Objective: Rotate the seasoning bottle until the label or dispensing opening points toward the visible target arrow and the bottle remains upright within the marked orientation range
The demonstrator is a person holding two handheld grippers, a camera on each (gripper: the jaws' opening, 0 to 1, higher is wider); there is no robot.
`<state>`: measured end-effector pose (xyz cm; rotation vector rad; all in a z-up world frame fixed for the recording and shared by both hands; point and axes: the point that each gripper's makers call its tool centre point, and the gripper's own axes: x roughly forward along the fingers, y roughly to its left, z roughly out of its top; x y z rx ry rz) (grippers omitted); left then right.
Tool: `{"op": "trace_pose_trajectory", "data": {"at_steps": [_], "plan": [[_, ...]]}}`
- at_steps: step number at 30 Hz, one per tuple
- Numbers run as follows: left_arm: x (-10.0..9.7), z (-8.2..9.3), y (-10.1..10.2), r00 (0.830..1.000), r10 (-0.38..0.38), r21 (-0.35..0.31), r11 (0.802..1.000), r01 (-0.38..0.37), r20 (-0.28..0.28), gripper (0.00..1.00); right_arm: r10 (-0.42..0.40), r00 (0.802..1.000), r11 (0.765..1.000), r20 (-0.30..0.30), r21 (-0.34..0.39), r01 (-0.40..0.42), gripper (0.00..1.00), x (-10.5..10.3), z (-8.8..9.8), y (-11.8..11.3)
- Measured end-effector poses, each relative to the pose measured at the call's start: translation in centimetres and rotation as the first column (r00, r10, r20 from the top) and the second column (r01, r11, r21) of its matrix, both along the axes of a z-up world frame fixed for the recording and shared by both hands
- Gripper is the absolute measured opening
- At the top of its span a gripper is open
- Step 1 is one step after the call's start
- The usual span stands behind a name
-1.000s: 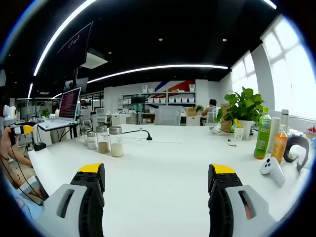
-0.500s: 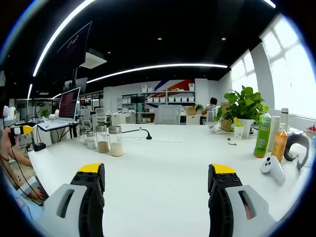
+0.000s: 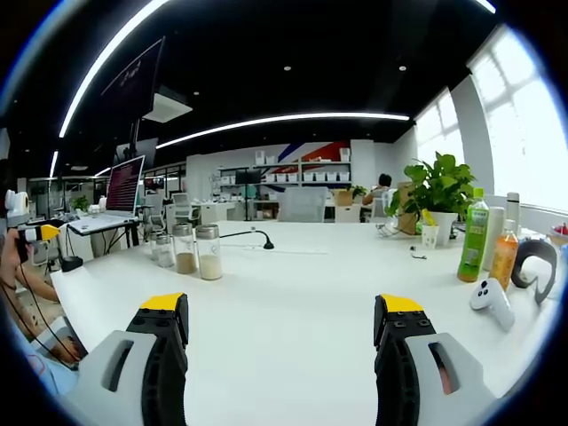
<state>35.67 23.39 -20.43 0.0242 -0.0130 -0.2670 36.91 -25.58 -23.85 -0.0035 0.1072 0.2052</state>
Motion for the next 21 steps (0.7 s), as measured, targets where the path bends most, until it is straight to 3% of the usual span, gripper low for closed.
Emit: {"op": "trace_pose_trajectory", "data": {"at_steps": [16,21], "plan": [[0.2,-0.1,-0.4,1.0,-0.006,0.005,1.0,0.006,-0.006,1.0,0.004,1.0,1.0,0.02,-0.016,-0.004,0.89,0.4,0.2,0.5],[0.4,-0.2,-0.5,1.0,-0.009,0.007,1.0,0.009,-0.01,1.0,0.043,0.998,0.999,0.054,0.024,-0.045,0.98,0.8,0.5,1.8]]}}
